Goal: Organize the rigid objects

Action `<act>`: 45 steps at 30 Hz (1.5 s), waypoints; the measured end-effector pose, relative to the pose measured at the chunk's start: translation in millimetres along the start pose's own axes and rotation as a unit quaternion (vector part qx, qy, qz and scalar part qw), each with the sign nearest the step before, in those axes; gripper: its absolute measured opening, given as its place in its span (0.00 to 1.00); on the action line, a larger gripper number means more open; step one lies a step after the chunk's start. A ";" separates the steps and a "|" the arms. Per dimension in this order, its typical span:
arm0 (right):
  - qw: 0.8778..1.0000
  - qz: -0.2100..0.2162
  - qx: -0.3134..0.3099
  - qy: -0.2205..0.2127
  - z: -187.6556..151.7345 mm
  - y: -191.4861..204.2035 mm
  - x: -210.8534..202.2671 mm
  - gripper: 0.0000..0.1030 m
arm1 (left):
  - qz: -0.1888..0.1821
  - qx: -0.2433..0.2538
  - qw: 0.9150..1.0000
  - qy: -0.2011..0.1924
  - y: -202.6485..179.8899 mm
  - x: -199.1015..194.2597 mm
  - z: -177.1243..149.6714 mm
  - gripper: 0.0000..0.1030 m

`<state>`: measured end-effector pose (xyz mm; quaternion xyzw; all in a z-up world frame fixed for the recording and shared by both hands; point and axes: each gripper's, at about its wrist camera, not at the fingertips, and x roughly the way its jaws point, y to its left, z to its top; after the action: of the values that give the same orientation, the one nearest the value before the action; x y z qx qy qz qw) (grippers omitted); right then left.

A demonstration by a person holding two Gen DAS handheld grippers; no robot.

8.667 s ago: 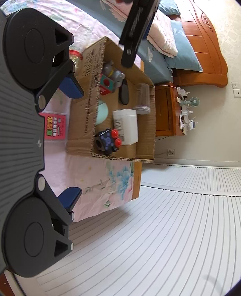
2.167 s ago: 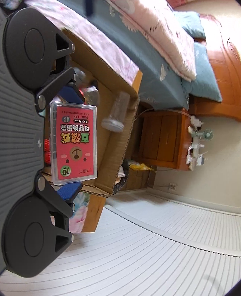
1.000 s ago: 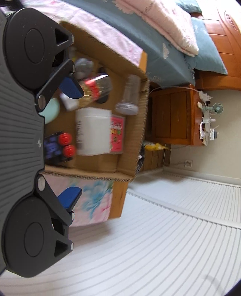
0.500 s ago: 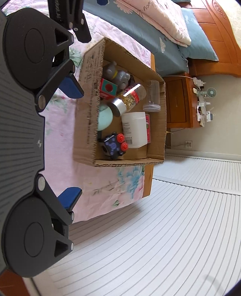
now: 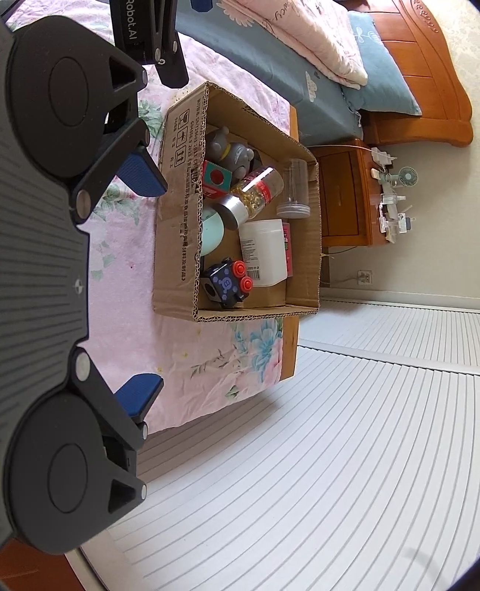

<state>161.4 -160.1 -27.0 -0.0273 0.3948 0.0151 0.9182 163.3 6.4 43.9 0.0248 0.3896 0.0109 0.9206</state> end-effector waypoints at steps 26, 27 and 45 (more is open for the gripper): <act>1.000 0.004 0.003 -0.001 -2.8 0.4 -1.5 1.00 | -0.003 0.004 1.000 0.000 -6.5 -5.8 -1.5 0.97; 1.000 0.004 0.002 -0.001 -2.7 0.5 -1.7 1.00 | -0.003 0.004 1.000 0.000 -6.4 -6.0 -1.3 0.97; 1.000 0.001 0.001 0.000 -2.7 0.8 -0.7 1.00 | 0.002 0.006 1.000 -0.001 -6.0 -7.9 -3.4 0.97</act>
<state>158.9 -159.5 -28.4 -0.0263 0.3944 0.0160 0.9184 155.4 0.2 46.9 0.0310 0.3891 0.0099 0.9206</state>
